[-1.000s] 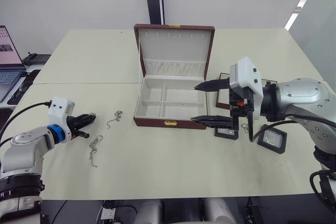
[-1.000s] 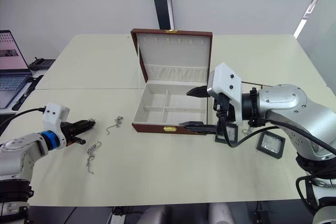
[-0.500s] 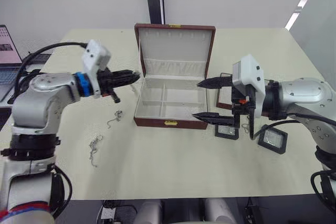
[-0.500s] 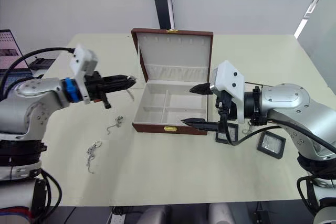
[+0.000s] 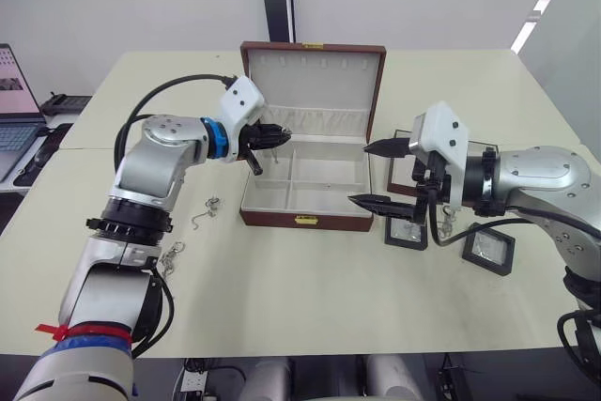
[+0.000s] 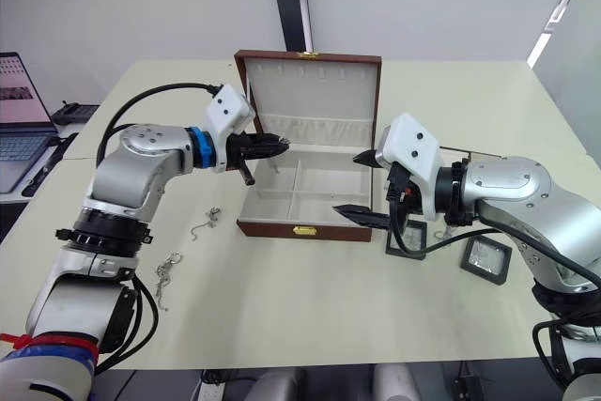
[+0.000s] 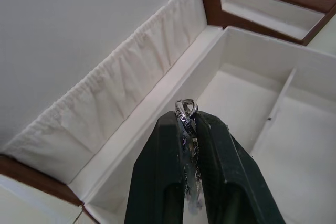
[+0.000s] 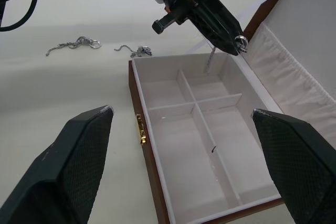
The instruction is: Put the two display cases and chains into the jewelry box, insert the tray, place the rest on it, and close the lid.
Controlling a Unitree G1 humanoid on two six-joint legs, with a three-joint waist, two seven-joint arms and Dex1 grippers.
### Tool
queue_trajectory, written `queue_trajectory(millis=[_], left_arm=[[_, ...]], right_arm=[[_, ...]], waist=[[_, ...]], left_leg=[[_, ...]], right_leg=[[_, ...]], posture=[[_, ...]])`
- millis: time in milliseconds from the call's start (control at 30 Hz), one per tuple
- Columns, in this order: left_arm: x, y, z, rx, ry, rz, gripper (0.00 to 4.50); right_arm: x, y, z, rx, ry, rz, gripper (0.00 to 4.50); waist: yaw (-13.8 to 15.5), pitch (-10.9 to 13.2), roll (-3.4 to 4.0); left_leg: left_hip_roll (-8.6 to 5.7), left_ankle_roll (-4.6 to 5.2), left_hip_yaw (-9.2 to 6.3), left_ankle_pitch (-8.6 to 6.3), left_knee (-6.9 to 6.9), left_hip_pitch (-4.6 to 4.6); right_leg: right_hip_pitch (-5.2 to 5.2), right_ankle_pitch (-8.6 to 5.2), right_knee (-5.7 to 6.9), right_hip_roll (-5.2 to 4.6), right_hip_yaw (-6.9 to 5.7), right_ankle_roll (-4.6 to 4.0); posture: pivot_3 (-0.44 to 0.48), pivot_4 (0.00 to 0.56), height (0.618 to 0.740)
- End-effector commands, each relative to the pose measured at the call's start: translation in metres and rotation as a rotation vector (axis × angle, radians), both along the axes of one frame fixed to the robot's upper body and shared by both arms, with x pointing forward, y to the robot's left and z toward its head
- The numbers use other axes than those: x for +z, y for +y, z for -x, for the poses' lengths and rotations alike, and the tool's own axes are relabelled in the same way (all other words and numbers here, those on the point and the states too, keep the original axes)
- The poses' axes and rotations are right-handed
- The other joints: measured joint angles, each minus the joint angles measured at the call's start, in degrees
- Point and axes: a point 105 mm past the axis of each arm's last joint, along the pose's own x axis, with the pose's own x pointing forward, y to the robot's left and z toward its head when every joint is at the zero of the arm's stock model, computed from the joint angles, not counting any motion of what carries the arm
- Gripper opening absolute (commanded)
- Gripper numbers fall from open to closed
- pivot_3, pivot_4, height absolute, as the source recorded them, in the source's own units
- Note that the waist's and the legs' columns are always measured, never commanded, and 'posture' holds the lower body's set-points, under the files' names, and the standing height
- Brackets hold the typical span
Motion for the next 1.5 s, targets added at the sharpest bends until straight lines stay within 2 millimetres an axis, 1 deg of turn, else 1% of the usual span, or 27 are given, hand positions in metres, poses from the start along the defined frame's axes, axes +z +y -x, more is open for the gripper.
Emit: queue_trajectory(millis=[33,100,200,400,467,533,633,667,700,800,867,900,1000,1033,1133,1233,1333,1400,1500], left_arm=[[0.007,-0.006,-0.008,0.015,-0.085,-0.048,0.11],[0.003,-0.007,-0.009,0.015,-0.078,-0.058,0.11],[-0.011,-0.002,-0.008,0.024,-0.051,-0.128,0.11],[-0.018,0.002,-0.01,0.055,-0.029,-0.152,0.11],[-0.019,0.005,-0.01,0.062,-0.03,-0.167,0.83],[-0.019,0.006,-0.01,0.065,-0.033,-0.172,1.36],[-0.015,0.005,-0.01,0.068,-0.042,-0.164,2.27],[-0.013,0.005,-0.009,0.068,-0.044,-0.158,2.5],[-0.011,0.004,-0.009,0.066,-0.048,-0.15,2.8],[0.004,0.0,-0.004,0.063,-0.069,-0.096,3.65],[0.013,-0.001,0.0,0.059,-0.066,-0.054,4.32],[0.018,-0.001,0.004,0.054,-0.067,-0.039,4.48],[0.026,-0.002,0.011,0.041,-0.063,-0.005,4.48],[0.032,-0.001,0.016,0.03,-0.065,0.027,4.48],[0.043,0.007,0.029,0.027,-0.05,0.079,4.48],[0.046,0.027,0.045,0.013,-0.021,0.133,4.48],[0.032,0.07,0.06,0.037,0.004,0.092,4.48],[0.021,0.104,0.066,0.109,0.031,0.086,4.48],[0.009,0.136,0.076,0.165,0.018,0.088,4.48]], right_arm=[[0.009,0.005,0.005,0.015,-0.05,0.005,4.5],[0.008,0.006,0.006,0.02,-0.043,0.006,4.5],[0.006,0.006,0.007,0.027,-0.039,0.015,4.5],[0.006,0.005,0.004,0.015,-0.041,0.016,4.5],[0.006,0.005,0.004,0.013,-0.042,0.016,4.5],[0.006,0.004,0.004,0.011,-0.042,0.016,4.5],[0.006,0.004,0.003,0.008,-0.042,0.016,4.5],[0.006,0.003,0.003,0.007,-0.042,0.016,4.5],[0.006,0.003,0.003,0.007,-0.042,0.015,4.5],[0.005,0.001,0.003,0.003,-0.045,0.016,4.5],[0.005,0.0,0.003,-0.001,-0.047,0.017,4.5],[0.005,-0.001,0.003,-0.004,-0.049,0.017,4.5],[0.005,-0.003,0.003,-0.01,-0.056,0.016,4.5],[0.006,-0.004,0.002,-0.014,-0.064,0.012,4.5],[0.008,-0.009,0.002,-0.025,-0.085,0.009,4.5],[0.009,-0.022,0.007,-0.041,-0.123,0.018,4.5],[0.007,-0.045,0.01,-0.102,-0.176,0.043,4.5],[0.002,-0.067,0.011,-0.175,-0.186,0.058,4.5],[-0.008,-0.094,0.017,-0.253,-0.176,0.091,4.5]], waist=[[0.09,0.0,0.0],[0.08,0.0,-0.01],[-0.04,0.0,-0.01],[0.01,0.0,-0.01],[0.01,0.01,-0.01],[0.01,0.0,-0.01],[0.0,0.0,-0.01],[0.0,0.0,-0.01],[0.0,0.0,-0.01],[0.0,0.0,-0.01],[-0.04,0.0,-0.01],[-0.05,0.0,0.0],[-0.02,0.0,0.0],[-0.03,0.0,0.0],[-0.03,0.0,-0.01],[-0.06,0.0,0.0],[-0.22,0.01,0.01],[-0.12,0.01,0.02],[0.21,0.01,0.02]], left_leg=[[-0.04,0.0,-0.04,0.0,0.02,-0.02],[-0.06,0.0,-0.08,0.0,0.06,-0.06],[-0.07,0.01,-0.1,0.0,0.07,-0.09],[-0.08,0.01,-0.13,0.0,0.1,-0.12],[-0.08,0.01,-0.13,0.0,0.12,-0.14],[-0.08,0.01,-0.14,0.0,0.12,-0.15],[-0.08,0.01,-0.14,0.0,0.13,-0.15],[-0.08,0.01,-0.14,0.0,0.13,-0.15],[-0.08,0.01,-0.14,0.0,0.14,-0.16],[-0.08,0.01,-0.15,0.0,0.16,-0.21],[-0.08,0.01,-0.19,0.0,0.32,-0.37],[-0.08,0.01,-0.22,0.0,0.44,-0.47],[-0.1,0.02,-0.29,-0.01,0.7,-0.68],[-0.12,0.02,-0.28,-0.01,0.72,-0.68],[-0.12,0.02,-0.29,-0.01,0.72,-0.68],[-0.12,0.03,-0.27,-0.01,0.72,-0.68],[-0.08,0.04,-0.27,-0.02,0.69,-0.64],[-0.09,0.05,-0.25,-0.02,0.66,-0.64],[-0.1,0.07,-0.25,-0.04,0.7,-0.64]], right_leg=[[0.0,0.01,0.0,-0.02,0.0,0.01],[-0.01,0.02,-0.01,-0.03,-0.02,0.03],[-0.05,0.02,0.0,-0.03,-0.02,0.04],[-0.06,0.02,0.01,-0.02,-0.05,0.04],[-0.06,0.02,0.01,-0.03,-0.06,0.04],[-0.07,0.02,0.01,-0.03,-0.07,0.04],[-0.07,0.02,0.01,-0.03,-0.07,0.04],[-0.07,0.02,0.02,-0.03,-0.07,0.04],[-0.07,0.02,0.02,-0.03,-0.07,0.04],[-0.1,0.02,0.02,-0.03,-0.1,0.04],[-0.17,0.03,0.04,-0.02,-0.18,0.05],[-0.2,0.03,0.04,-0.02,-0.24,0.05],[-0.21,0.05,0.07,-0.02,-0.35,0.09],[-0.2,0.06,0.07,-0.03,-0.35,0.11],[-0.2,0.07,0.06,-0.03,-0.34,0.12],[-0.2,0.07,0.06,-0.03,-0.33,0.12],[-0.21,0.07,0.05,-0.02,-0.28,0.12],[-0.2,0.07,0.04,-0.02,-0.3,0.12],[-0.15,0.08,0.05,-0.02,-0.3,0.12]], posture=[[0.0,0.15,0.74],[0.0,0.15,0.74],[0.0,0.15,0.74],[0.0,0.15,0.74],[0.0,0.15,0.74],[0.0,0.15,0.74],[0.0,0.15,0.74],[0.0,0.15,0.74],[0.0,0.15,0.74],[0.0,0.15,0.74],[0.0,0.15,0.74],[0.0,0.15,0.74],[0.0,0.15,0.74],[0.0,0.15,0.74],[0.0,0.15,0.74],[0.0,0.15,0.74],[0.0,0.15,0.74],[0.0,0.15,0.74],[0.0,0.15,0.74]])
